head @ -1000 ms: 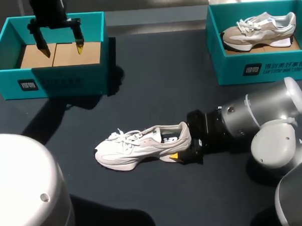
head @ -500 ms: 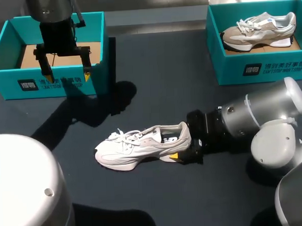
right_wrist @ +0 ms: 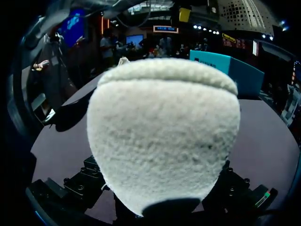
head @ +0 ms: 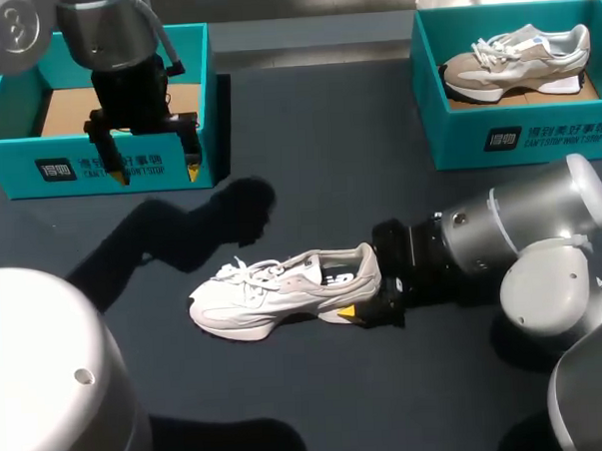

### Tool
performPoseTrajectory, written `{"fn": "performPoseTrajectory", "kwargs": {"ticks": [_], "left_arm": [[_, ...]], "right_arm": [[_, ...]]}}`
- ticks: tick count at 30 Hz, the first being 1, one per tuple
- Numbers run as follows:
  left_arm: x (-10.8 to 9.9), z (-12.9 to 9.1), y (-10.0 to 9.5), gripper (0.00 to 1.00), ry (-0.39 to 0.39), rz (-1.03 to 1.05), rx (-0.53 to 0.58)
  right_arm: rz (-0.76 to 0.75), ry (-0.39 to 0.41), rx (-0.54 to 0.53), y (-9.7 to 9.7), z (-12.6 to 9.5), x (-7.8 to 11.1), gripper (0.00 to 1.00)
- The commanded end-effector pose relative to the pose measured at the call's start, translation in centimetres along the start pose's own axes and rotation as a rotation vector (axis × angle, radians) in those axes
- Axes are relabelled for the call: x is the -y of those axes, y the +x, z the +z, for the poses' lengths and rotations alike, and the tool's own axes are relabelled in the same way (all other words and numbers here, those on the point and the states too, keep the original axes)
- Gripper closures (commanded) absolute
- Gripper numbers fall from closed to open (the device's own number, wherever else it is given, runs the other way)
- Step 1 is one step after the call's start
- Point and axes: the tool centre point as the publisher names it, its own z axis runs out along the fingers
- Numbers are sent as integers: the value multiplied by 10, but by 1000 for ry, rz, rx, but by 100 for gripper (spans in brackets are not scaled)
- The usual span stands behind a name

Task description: Take the shoe out of the shoebox, open the shoe tongue, remove and reinsert the insole, then place the shoe into the shoebox

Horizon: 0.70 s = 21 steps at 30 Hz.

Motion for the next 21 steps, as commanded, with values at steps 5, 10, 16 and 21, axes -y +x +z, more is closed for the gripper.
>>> {"fn": "performPoseTrajectory", "kwargs": {"ticks": [5, 10, 16, 21], "left_arm": [[-42, 18, 48, 0, 52, 17, -15], [-51, 37, 86, 0, 48, 15, -16], [-53, 51, 119, 0, 54, 19, -17], [-55, 61, 144, 0, 53, 39, -7]], "right_arm": [[1, 5, 1, 0, 5, -1, 100], [1, 5, 1, 0, 5, -1, 100], [1, 5, 1, 0, 5, -1, 100], [1, 5, 1, 0, 5, -1, 100]]}}
